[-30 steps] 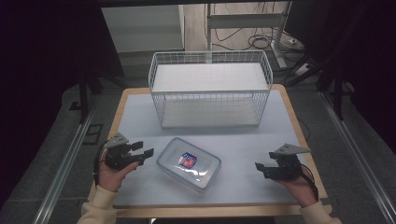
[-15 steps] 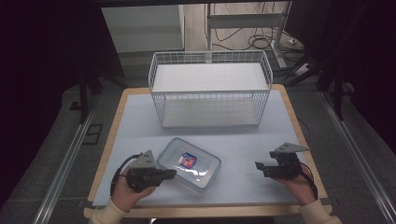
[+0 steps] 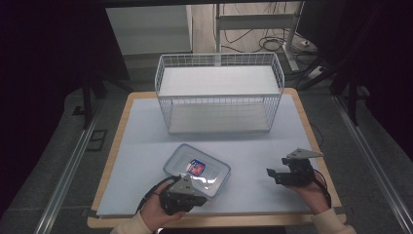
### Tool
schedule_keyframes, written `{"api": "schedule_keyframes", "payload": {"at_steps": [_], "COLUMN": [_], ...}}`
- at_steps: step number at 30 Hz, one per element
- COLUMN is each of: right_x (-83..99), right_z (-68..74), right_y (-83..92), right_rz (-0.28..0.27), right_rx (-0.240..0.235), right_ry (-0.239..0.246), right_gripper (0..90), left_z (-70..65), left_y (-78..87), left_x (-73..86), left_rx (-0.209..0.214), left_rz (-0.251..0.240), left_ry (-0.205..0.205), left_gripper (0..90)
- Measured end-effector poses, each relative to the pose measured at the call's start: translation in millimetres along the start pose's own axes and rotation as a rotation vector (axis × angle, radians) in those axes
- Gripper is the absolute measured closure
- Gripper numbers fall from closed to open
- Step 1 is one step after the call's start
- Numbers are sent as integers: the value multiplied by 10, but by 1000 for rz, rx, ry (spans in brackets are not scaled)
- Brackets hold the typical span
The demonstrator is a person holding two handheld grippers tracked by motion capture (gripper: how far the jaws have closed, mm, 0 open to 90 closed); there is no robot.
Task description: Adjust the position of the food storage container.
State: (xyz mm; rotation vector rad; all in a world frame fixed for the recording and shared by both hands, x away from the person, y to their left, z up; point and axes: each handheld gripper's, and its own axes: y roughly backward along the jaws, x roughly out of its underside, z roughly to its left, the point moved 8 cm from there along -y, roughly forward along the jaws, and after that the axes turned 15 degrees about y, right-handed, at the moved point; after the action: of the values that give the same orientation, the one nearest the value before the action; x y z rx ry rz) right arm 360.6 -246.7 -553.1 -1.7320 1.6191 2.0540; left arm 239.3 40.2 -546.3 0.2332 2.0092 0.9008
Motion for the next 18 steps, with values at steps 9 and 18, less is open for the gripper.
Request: {"api": "schedule_keyframes", "payload": {"at_steps": [9, 18], "right_x": [10, 25], "right_z": [2, 31], "right_y": [-5, -30], "right_rz": [5, 17], "right_rx": [-1, -10], "right_ry": [2, 14], "right_gripper": [236, 235], "left_z": [-52, 39], "left_y": [-158, -310], "left_x": [-121, -359], "left_rx": [39, 3], "left_rz": [22, 43], "left_ry": [-11, 3], "left_gripper": [900, 900]}}
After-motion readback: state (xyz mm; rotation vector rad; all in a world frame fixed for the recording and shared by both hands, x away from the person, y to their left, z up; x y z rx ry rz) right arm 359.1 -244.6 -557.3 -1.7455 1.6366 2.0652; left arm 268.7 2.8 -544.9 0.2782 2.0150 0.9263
